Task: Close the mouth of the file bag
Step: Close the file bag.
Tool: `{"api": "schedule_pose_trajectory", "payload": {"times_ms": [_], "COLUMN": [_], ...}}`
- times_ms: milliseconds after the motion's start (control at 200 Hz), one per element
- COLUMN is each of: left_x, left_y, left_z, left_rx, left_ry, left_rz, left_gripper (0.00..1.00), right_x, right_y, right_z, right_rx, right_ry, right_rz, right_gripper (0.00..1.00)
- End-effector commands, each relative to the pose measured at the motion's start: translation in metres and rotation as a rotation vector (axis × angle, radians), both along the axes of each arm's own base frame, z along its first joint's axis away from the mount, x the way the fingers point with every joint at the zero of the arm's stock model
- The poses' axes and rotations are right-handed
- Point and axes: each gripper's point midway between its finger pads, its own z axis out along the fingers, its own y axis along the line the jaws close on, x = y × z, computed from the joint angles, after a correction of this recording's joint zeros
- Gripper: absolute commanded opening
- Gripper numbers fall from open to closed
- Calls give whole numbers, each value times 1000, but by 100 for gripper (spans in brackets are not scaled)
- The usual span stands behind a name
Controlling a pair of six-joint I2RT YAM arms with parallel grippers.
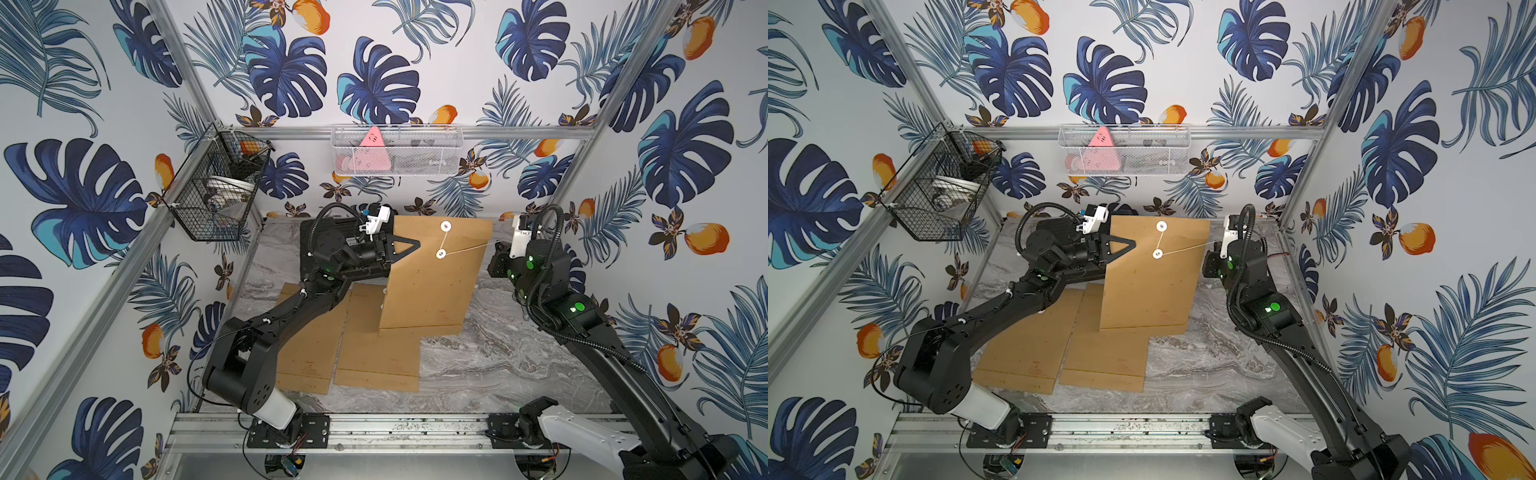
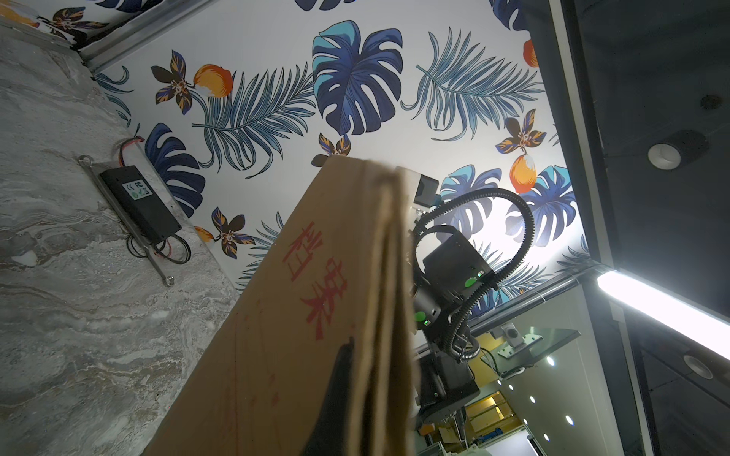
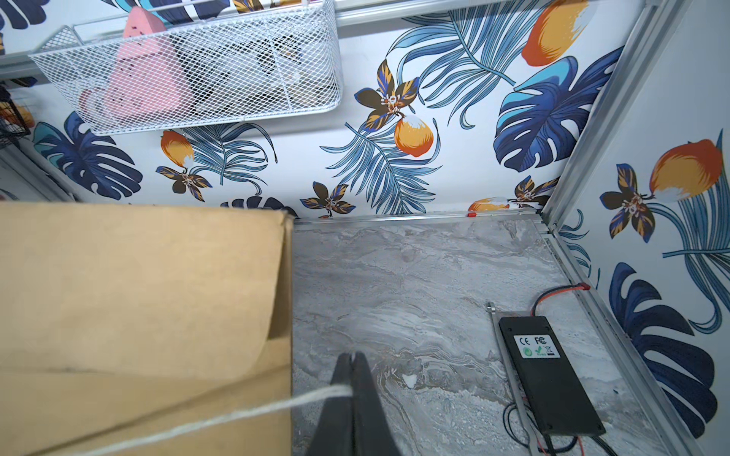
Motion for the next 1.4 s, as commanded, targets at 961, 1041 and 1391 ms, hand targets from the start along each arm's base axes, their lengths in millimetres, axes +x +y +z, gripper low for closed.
{"api": "schedule_pose_trajectory", "payload": {"times_ms": [961,1041,1391], "left_x": [-44,-44,-47], "left_y": [-41,-40,-40], "left_z": [-40,-41,-45], "left_rx": [239,244,256], "left_ry": [-210,-206,-211], "left_rz": [-113,-105,-118], "left_gripper": [0,0,0], "right_x": [1,-1,6], "right_y": [30,26,15], "right_z": [22,22,5], "right_rx": [-125,-122,-135], "right_ry": [154,154,208], "right_rz": [133,125,105], "right_gripper": [0,0,0]}}
